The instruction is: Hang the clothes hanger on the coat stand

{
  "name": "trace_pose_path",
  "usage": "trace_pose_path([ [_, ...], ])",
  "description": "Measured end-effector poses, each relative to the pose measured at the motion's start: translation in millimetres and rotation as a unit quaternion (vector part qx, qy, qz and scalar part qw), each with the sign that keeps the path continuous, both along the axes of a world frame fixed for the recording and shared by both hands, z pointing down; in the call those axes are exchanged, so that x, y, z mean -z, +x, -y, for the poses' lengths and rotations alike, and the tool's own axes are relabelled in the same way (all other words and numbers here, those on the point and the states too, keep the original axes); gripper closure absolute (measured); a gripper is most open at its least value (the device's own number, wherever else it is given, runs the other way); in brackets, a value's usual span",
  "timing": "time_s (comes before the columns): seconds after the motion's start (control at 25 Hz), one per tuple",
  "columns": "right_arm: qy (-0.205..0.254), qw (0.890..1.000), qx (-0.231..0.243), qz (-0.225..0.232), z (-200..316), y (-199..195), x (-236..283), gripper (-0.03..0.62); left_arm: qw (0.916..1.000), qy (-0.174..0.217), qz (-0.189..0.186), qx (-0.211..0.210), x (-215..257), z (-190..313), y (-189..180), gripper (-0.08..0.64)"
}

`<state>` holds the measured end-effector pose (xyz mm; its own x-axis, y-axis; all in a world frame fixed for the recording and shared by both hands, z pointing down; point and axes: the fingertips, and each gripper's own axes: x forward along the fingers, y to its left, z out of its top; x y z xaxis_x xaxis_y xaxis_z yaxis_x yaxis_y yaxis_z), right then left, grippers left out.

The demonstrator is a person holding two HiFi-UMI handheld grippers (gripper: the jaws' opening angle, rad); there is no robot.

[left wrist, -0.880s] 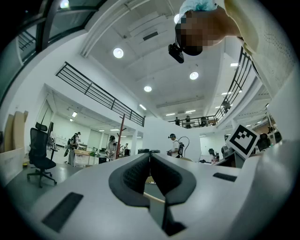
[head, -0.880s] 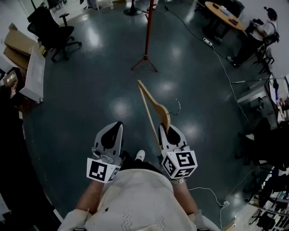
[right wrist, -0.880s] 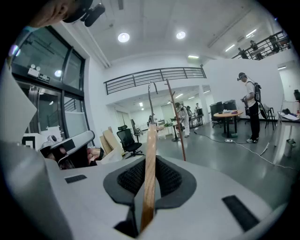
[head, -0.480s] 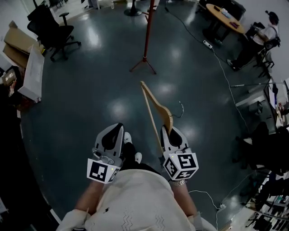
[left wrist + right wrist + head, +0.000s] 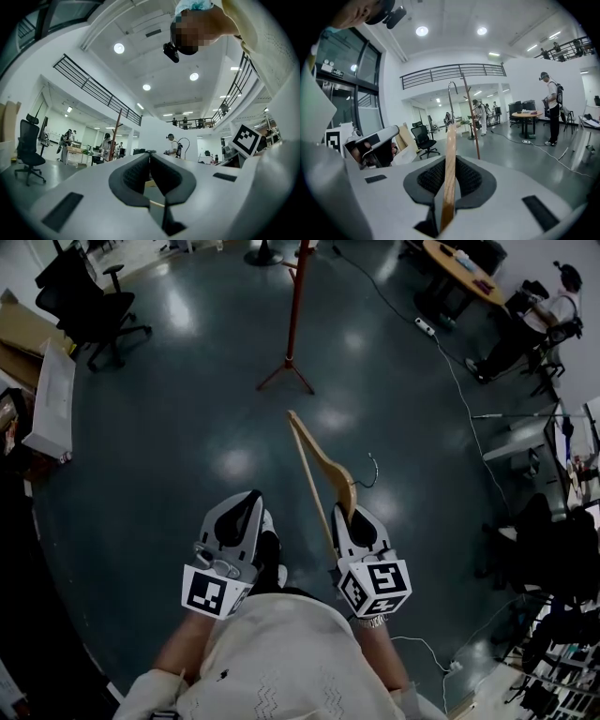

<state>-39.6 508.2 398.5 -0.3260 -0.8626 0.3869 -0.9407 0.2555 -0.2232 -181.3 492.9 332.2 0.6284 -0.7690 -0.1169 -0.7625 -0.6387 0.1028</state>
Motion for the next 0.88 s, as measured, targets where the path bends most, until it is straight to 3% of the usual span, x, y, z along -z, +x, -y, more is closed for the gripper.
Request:
trace_pose_path([
  [0.4,-0.009,0.999,0.050,-0.005,130,-13,9,0.523,0.9997,-0.008,-0.022,0.000,4,125,2,0.546],
  [0.56,-0.017,0.998,0.060,-0.001,177,-36,8,0.523,0.9987,-0.015,-0.049,0.009,8,176,-14,0.546],
  [0.64,-0.014,0.998,0.065,-0.003,196,-43,8,0.523,0.9989,-0.012,-0.044,0.001,4,195,-17,0.546],
  [0.88,-0.004,0.998,0.059,-0.010,243,-35,6,0.523,0.9982,-0.003,-0.058,-0.015,13,246,-3,0.546],
])
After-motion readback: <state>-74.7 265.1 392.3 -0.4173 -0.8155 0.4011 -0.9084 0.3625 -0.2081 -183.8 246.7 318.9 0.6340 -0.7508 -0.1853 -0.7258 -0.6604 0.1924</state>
